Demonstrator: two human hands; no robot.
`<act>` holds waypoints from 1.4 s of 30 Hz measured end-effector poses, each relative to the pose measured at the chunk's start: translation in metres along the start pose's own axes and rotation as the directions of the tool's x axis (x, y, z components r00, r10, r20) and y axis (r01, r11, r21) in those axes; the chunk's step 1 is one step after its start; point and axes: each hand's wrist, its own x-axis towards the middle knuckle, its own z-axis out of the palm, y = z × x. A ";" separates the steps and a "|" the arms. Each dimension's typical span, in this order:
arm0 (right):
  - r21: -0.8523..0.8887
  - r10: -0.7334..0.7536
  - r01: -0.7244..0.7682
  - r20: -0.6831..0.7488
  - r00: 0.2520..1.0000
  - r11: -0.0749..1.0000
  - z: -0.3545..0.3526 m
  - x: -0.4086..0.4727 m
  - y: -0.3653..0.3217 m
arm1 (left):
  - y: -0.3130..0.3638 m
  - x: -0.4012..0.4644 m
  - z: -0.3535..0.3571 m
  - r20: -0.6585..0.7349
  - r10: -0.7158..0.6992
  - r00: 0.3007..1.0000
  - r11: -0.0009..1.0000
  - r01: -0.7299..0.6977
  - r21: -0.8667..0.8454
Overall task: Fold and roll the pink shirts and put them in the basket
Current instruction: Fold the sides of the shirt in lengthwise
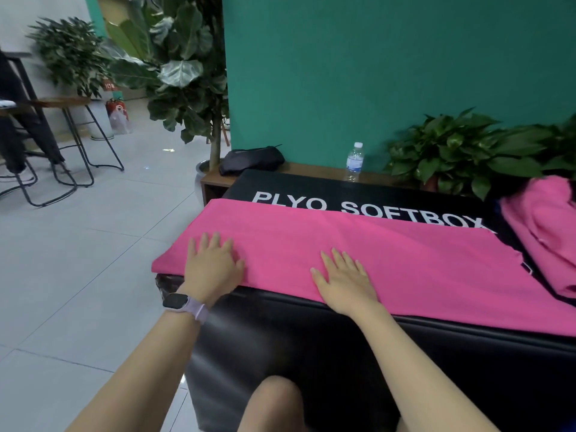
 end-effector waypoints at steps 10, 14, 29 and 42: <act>0.183 0.085 -0.064 -0.110 0.990 0.981 -0.052 -0.035 0.065 | 0.158 0.032 -0.003 0.087 0.426 0.901 0.903 -0.417 -0.102; 0.172 0.235 -0.203 -0.192 0.953 0.964 -0.076 -0.049 0.152 | 0.213 0.041 0.000 0.082 0.561 0.823 0.825 -0.550 -0.131; 0.232 0.310 -0.246 -0.299 0.903 0.941 -0.078 -0.038 0.339 | 0.391 0.117 0.020 -0.227 0.709 0.668 0.618 -0.743 -0.258; 0.235 0.247 -0.157 -0.428 0.869 0.959 -0.067 -0.035 0.335 | 0.396 0.135 0.041 -0.158 0.843 0.514 0.423 -0.816 -0.394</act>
